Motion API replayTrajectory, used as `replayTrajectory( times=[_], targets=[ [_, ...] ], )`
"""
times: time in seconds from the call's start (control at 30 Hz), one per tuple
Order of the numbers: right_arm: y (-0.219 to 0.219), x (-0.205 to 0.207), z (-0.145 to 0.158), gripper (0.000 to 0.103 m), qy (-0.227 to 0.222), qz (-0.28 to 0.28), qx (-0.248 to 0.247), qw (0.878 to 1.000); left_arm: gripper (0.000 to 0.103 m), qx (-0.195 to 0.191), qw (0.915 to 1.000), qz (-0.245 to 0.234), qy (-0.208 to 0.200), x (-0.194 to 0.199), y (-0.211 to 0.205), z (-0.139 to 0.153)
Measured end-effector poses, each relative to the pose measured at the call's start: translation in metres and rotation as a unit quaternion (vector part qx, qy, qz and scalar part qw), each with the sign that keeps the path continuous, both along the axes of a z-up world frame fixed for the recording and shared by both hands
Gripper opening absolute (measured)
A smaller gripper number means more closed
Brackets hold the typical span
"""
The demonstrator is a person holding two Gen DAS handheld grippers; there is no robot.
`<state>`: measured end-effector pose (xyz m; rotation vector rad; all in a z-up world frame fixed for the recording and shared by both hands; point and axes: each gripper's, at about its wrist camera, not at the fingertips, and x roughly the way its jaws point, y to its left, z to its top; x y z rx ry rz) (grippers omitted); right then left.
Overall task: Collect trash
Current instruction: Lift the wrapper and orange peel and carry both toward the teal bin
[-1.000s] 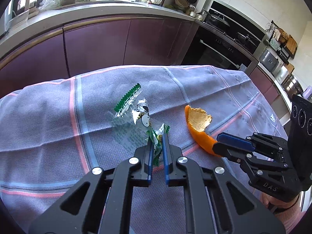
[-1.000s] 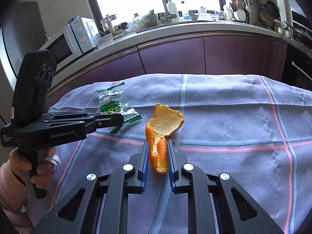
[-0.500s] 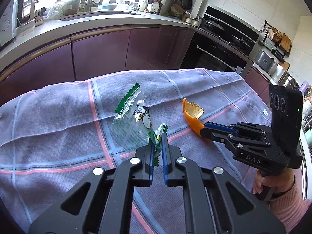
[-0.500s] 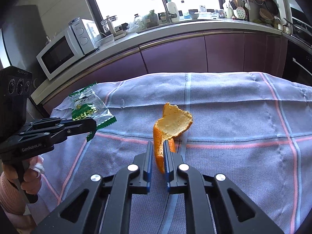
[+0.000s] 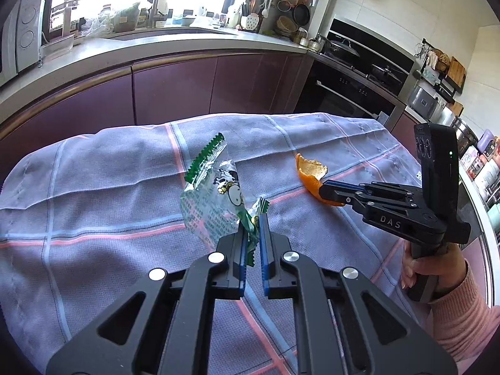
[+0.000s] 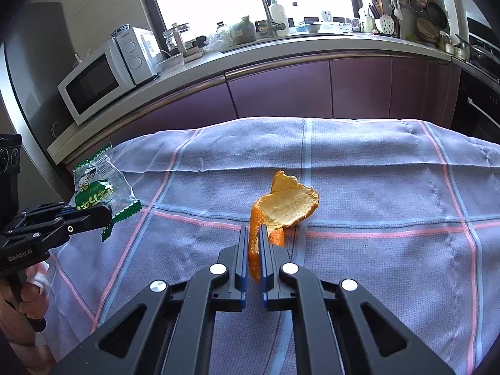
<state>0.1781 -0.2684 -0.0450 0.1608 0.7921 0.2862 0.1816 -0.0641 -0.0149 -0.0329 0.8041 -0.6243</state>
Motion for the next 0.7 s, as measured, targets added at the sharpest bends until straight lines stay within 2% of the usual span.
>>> replayTrajectory(
  times=[0.3, 0.53, 0.63, 0.67, 0.7],
  targets=[
    [0.009, -0.025, 0.010, 0.005, -0.014, 0.019, 0.012, 1.000, 0.008, 0.001, 0.9998, 0.001, -0.021, -0.030, 0.025, 0.011],
    [0.015, -0.027, -0.003, 0.010, 0.007, 0.008, 0.005, 1.000, 0.007, -0.005, 0.9999, 0.005, -0.015, -0.046, 0.042, 0.006],
    [0.018, -0.025, -0.004, 0.017, 0.011, 0.010, 0.002, 1.000, 0.007, -0.005, 0.9999, 0.008, -0.011, -0.049, 0.047, 0.003],
    [0.019, -0.024, -0.004, 0.026, 0.011, 0.009, 0.000, 1.000, 0.007, -0.005, 0.9999, 0.009, -0.010, -0.050, 0.049, 0.002],
    [0.021, -0.024, -0.004, 0.030, 0.009, 0.009, -0.003, 1.000, 0.007, -0.005, 0.9999, 0.010, -0.010, -0.050, 0.050, 0.002]
  ],
)
